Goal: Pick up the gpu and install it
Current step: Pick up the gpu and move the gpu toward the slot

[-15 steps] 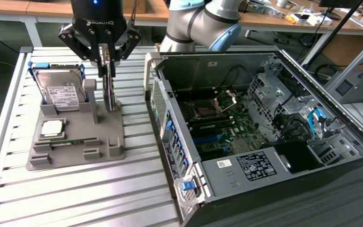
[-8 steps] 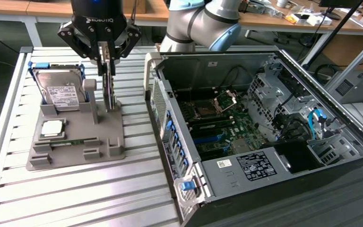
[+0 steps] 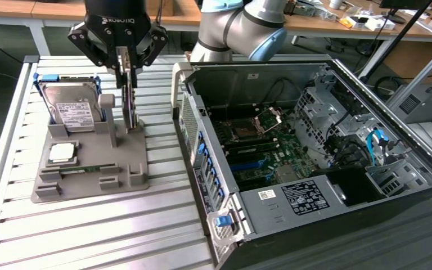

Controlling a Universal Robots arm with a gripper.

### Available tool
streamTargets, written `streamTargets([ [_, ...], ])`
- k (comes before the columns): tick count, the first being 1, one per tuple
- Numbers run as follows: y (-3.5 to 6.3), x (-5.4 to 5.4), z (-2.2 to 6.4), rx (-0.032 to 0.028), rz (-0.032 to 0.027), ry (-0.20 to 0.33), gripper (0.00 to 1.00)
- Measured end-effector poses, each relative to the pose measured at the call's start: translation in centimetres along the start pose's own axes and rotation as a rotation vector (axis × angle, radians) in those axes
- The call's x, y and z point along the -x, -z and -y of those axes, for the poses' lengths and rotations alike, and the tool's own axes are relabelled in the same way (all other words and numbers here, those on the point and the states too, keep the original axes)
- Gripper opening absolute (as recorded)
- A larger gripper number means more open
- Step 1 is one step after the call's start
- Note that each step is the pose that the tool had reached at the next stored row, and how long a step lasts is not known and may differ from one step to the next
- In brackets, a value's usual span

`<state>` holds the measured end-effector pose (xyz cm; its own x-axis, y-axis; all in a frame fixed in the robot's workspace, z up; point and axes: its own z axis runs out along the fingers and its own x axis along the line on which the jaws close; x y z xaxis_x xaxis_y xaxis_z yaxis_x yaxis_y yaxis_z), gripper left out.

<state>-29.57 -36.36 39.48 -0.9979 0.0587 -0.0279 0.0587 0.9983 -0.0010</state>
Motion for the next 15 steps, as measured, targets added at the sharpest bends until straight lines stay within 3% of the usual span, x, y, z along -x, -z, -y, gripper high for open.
streamTargets([
  [15,0.78,0.02,0.0,-0.0001,0.0,0.0,0.27],
])
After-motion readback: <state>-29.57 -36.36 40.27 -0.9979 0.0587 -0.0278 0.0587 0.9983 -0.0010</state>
